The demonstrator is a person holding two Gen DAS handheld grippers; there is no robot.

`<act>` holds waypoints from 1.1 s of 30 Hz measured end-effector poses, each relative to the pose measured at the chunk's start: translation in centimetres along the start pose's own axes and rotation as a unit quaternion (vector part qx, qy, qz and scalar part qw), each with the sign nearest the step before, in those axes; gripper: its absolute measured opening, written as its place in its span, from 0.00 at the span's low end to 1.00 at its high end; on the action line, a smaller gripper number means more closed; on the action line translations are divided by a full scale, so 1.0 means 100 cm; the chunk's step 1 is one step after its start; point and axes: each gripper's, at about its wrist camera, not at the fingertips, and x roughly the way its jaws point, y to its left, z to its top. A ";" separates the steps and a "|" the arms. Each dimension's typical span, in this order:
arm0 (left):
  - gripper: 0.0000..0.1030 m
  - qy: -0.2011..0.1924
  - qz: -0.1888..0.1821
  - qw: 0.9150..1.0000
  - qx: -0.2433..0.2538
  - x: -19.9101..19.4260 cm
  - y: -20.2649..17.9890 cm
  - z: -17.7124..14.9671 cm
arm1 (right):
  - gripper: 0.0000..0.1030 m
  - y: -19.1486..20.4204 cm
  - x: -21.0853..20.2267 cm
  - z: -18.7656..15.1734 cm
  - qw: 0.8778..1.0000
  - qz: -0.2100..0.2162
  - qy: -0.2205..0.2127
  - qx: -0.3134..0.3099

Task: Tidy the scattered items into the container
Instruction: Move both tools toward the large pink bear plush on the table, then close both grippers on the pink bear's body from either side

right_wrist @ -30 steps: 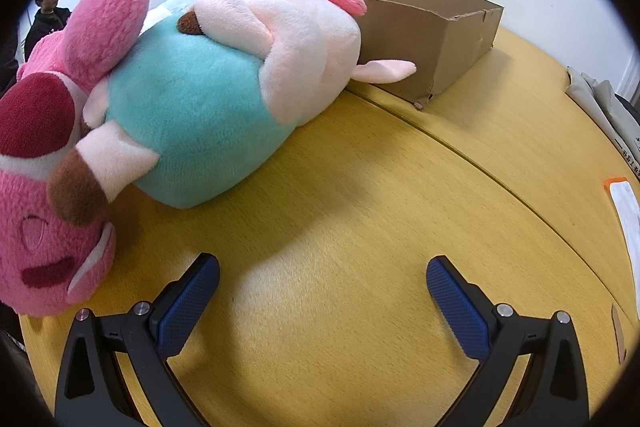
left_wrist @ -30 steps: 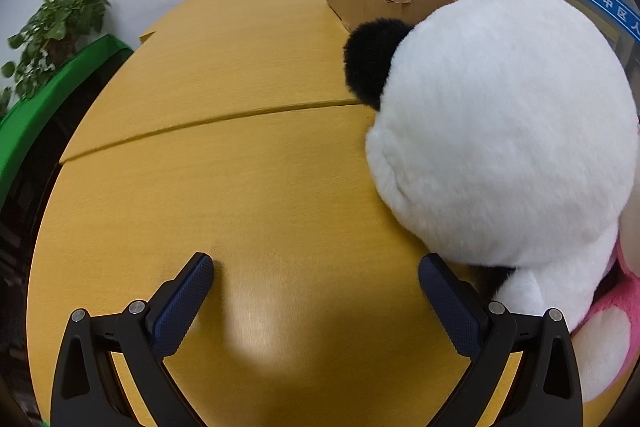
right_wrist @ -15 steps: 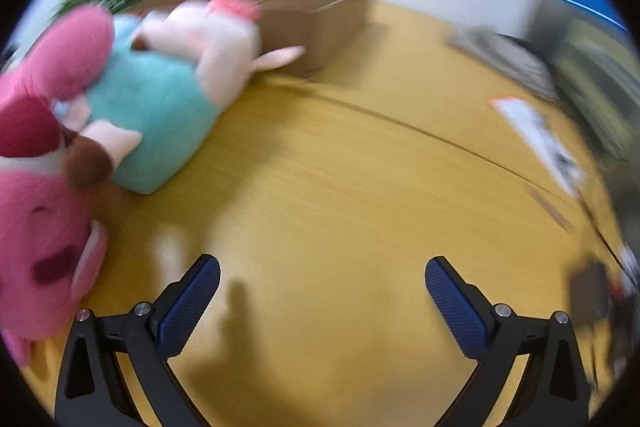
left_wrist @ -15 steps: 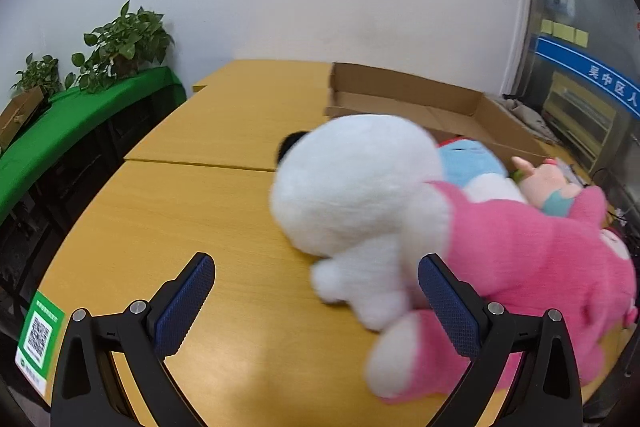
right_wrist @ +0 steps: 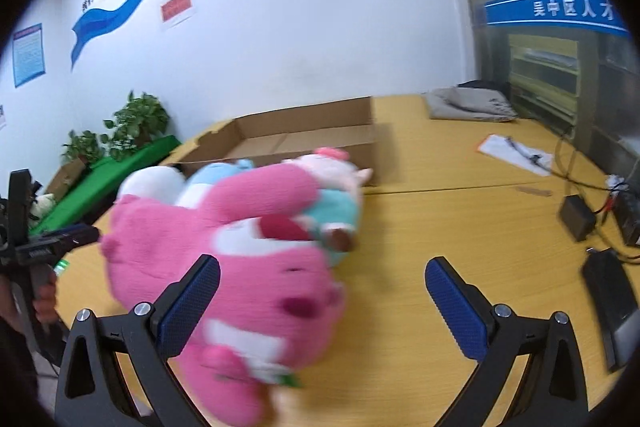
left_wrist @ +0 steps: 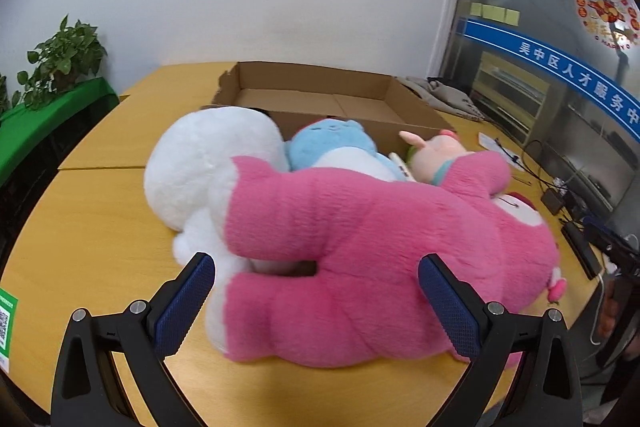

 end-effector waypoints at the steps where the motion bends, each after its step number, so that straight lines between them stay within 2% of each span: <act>1: 1.00 -0.001 -0.005 1.000 0.003 -0.002 -0.004 -0.002 | 0.99 0.008 0.003 -0.002 1.000 0.003 0.010 -0.001; 7: 1.00 -0.009 -0.032 0.999 0.011 -0.009 -0.019 -0.010 | 0.99 0.041 0.015 -0.015 0.998 -0.026 0.049 -0.028; 17: 1.00 0.002 -0.049 0.999 0.010 0.008 -0.023 0.000 | 0.99 0.038 0.024 -0.009 0.997 -0.045 0.060 -0.030; 22: 1.00 0.010 -0.060 0.998 0.015 0.022 -0.026 0.008 | 0.99 0.031 0.036 -0.003 0.997 -0.040 0.070 -0.021; 33: 1.00 0.042 -0.124 0.991 0.019 0.050 -0.024 0.010 | 0.99 0.018 0.060 -0.003 0.996 -0.001 0.089 -0.003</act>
